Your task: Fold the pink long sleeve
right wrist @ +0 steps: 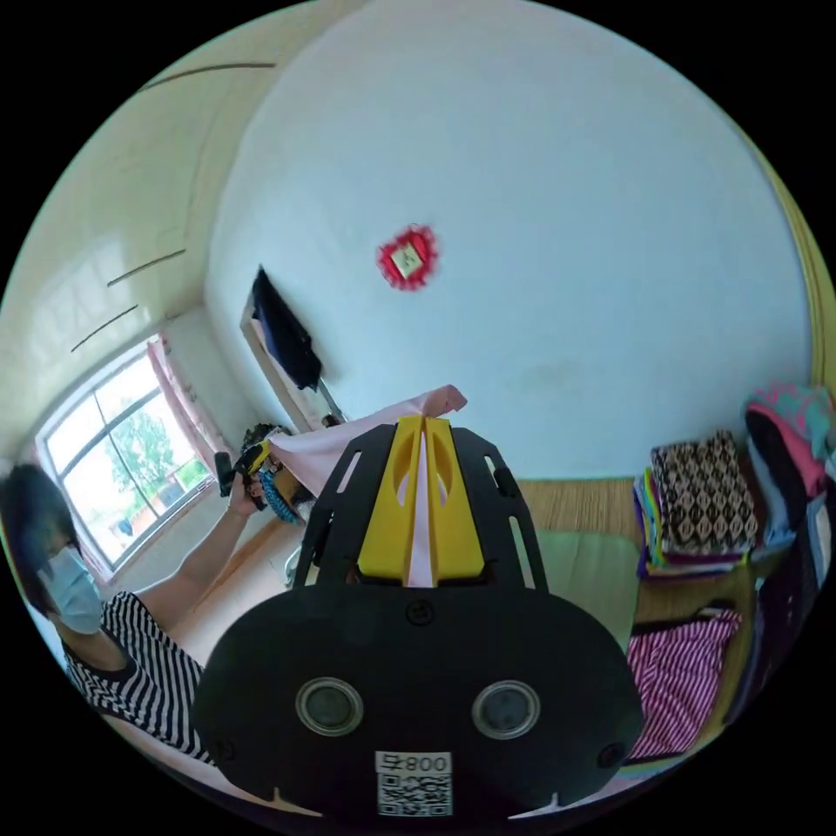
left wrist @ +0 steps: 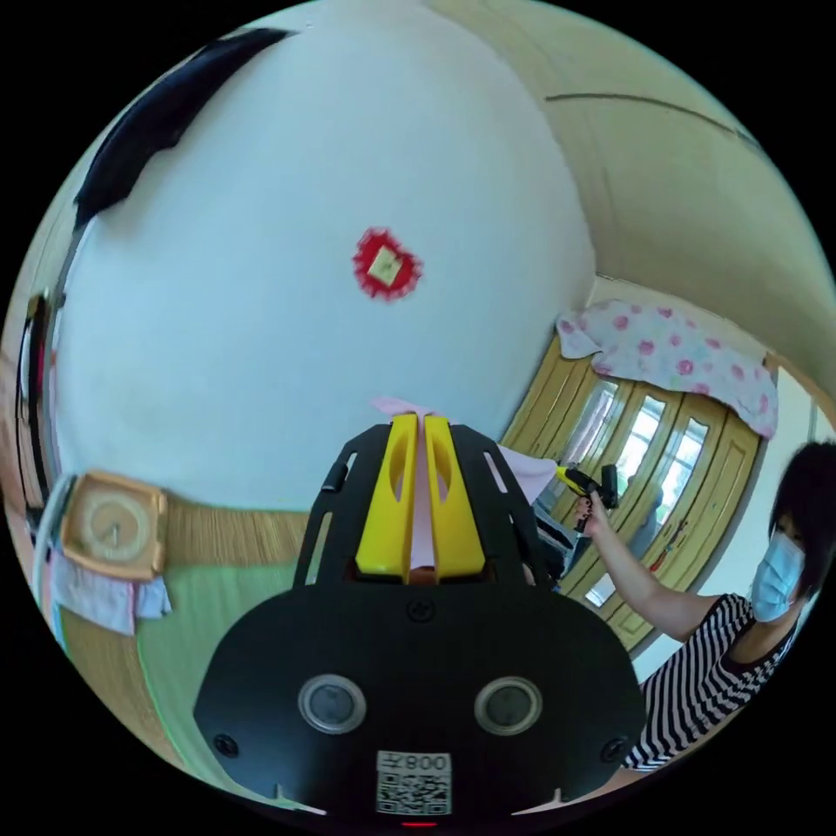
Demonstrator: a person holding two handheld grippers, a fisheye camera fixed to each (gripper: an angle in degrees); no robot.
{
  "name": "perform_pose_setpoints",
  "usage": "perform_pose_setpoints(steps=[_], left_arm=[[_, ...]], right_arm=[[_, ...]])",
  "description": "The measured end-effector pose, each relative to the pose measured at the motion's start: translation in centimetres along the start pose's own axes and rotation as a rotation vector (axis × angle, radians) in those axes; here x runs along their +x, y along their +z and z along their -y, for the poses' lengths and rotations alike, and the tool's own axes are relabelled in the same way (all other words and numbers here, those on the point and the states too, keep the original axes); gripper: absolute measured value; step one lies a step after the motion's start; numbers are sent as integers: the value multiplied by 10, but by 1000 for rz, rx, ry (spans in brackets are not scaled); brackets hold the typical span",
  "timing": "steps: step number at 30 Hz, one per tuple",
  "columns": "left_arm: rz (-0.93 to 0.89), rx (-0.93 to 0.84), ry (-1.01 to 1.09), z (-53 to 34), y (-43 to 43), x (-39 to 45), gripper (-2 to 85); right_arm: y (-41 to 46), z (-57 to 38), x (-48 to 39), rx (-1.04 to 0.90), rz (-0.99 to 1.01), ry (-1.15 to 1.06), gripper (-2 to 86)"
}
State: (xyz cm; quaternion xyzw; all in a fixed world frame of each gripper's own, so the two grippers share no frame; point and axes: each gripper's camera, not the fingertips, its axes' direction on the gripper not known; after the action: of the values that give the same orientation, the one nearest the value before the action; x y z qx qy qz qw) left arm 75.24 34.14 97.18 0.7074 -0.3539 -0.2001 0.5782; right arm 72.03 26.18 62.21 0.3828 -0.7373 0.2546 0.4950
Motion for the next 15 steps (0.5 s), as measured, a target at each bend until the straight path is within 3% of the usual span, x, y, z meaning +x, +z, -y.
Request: perform_pose_setpoints(steps=[7,11,15], left_arm=[[-94,13,196,-28,-64,63,11],[-99,-78,189,-96,-84,68,11],[-89,-270,-5,-217,-87,36,11]], right_arm=[[-96,-51,-53,138,101,-112,1],[-110,-142,-48,45,101,-56,1],[-91,-248,-9,-131,60,141,2]])
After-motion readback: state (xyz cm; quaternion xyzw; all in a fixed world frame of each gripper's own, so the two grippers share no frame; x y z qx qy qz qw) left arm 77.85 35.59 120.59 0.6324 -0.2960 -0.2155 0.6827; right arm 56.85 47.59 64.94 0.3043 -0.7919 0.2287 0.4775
